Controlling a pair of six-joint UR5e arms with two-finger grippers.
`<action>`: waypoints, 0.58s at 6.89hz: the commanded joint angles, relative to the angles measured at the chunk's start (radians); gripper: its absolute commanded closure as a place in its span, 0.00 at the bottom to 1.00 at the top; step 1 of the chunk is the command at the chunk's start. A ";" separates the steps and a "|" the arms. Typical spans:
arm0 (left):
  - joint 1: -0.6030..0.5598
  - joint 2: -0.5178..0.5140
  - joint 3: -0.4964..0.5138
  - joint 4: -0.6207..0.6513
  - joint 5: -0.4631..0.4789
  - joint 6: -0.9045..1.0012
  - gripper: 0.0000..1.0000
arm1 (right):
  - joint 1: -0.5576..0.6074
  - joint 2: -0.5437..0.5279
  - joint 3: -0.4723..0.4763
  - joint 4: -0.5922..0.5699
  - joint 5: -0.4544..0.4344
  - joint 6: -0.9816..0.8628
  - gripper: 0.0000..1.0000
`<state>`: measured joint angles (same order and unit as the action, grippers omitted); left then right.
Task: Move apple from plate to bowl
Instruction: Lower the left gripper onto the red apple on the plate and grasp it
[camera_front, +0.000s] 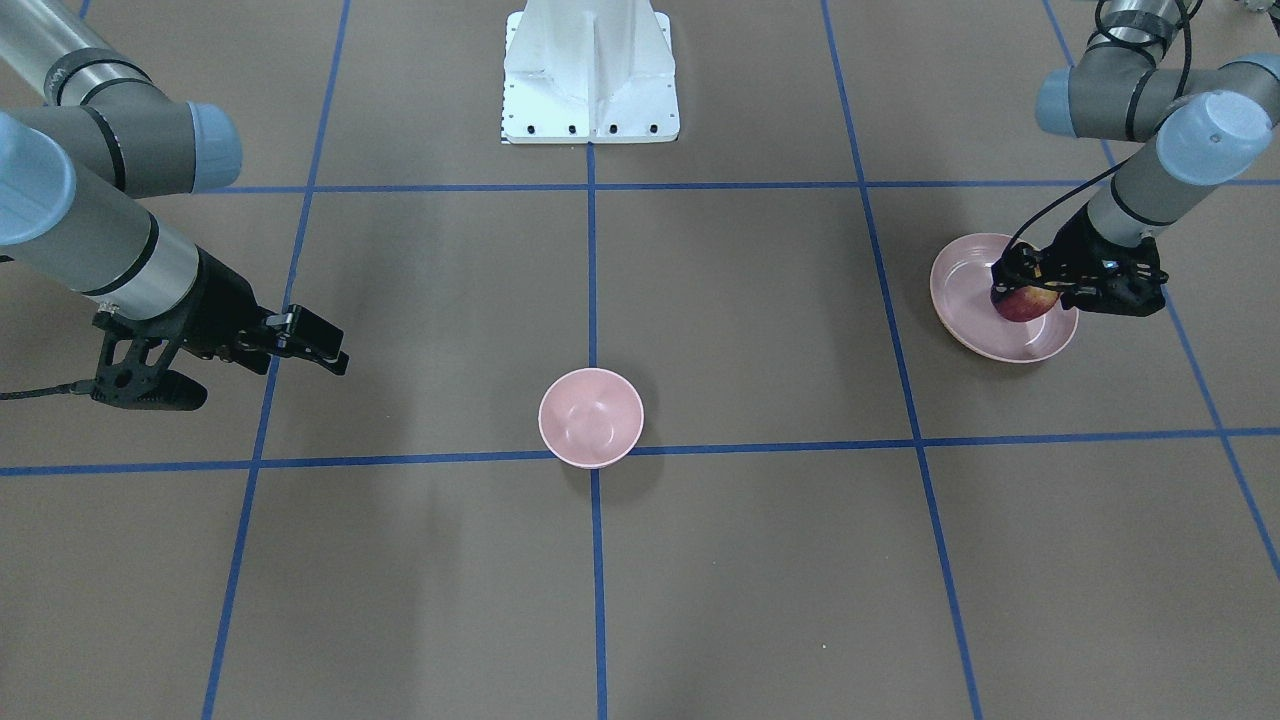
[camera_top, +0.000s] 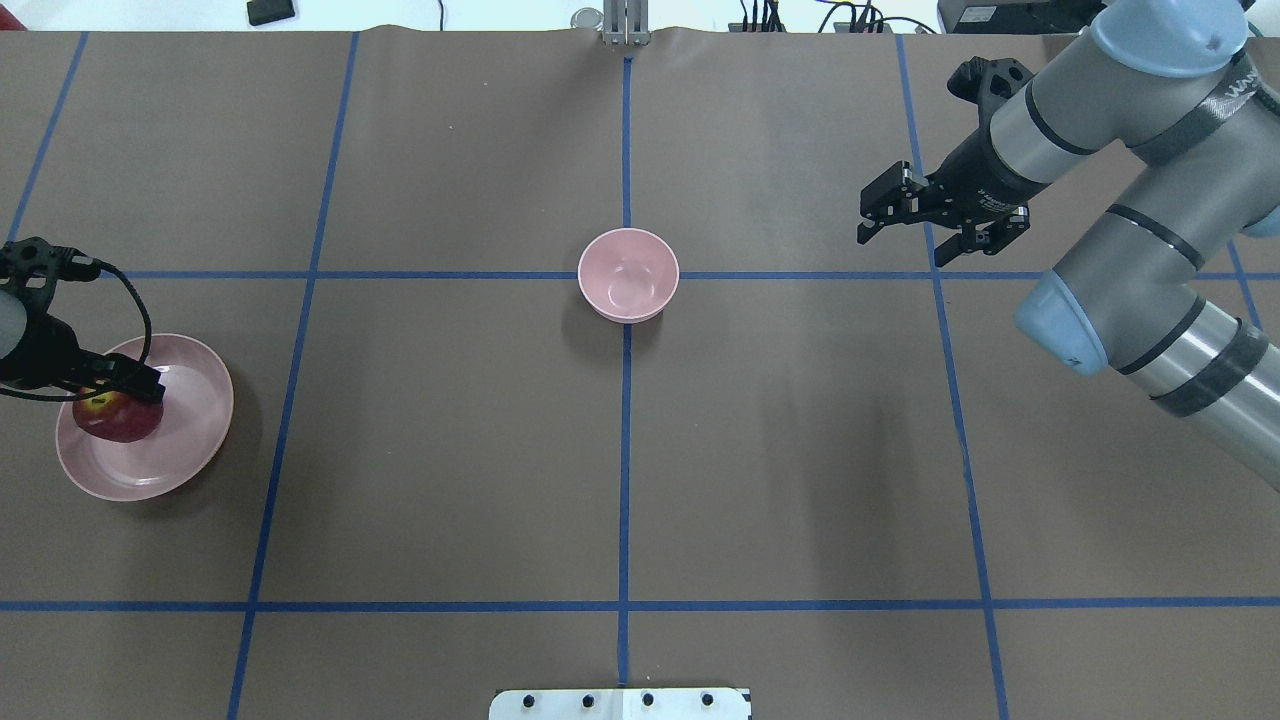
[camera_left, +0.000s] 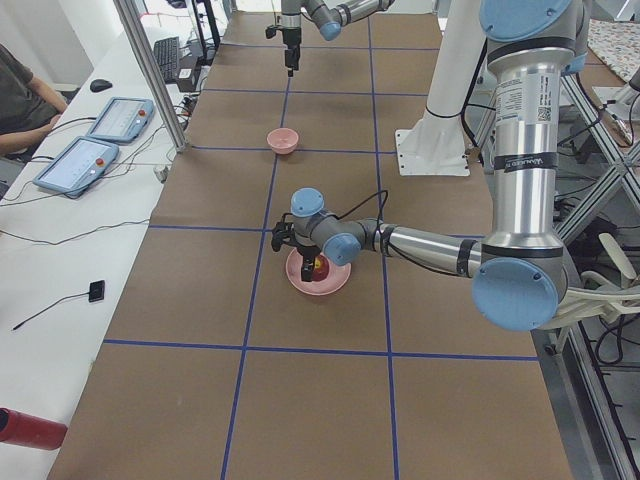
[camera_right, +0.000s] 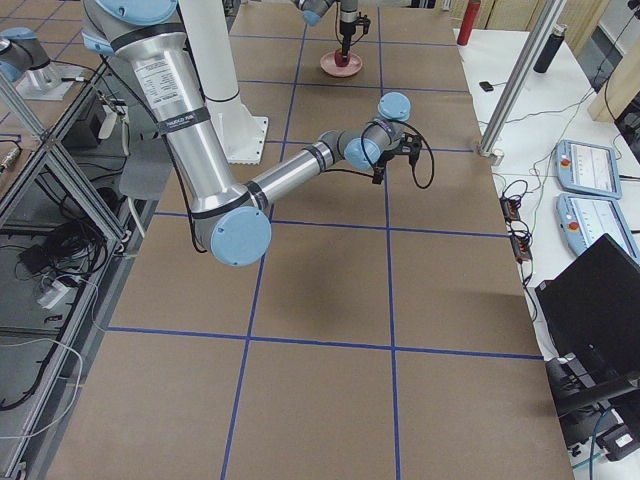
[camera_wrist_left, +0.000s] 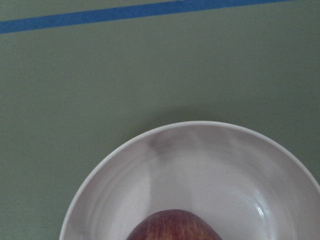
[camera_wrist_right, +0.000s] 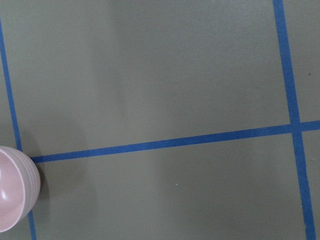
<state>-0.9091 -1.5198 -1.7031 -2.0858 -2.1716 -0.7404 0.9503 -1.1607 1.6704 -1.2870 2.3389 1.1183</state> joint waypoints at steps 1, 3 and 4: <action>0.002 0.001 -0.001 0.004 -0.007 -0.002 0.02 | -0.001 0.000 0.000 -0.001 -0.001 0.000 0.00; 0.019 0.010 -0.009 0.006 -0.008 -0.002 0.31 | -0.001 0.001 0.000 -0.001 0.000 0.000 0.00; 0.028 0.015 -0.009 0.009 -0.008 -0.002 0.99 | -0.001 0.001 0.000 0.000 0.000 0.000 0.00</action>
<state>-0.8937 -1.5096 -1.7097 -2.0807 -2.1792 -0.7424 0.9496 -1.1599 1.6705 -1.2878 2.3391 1.1183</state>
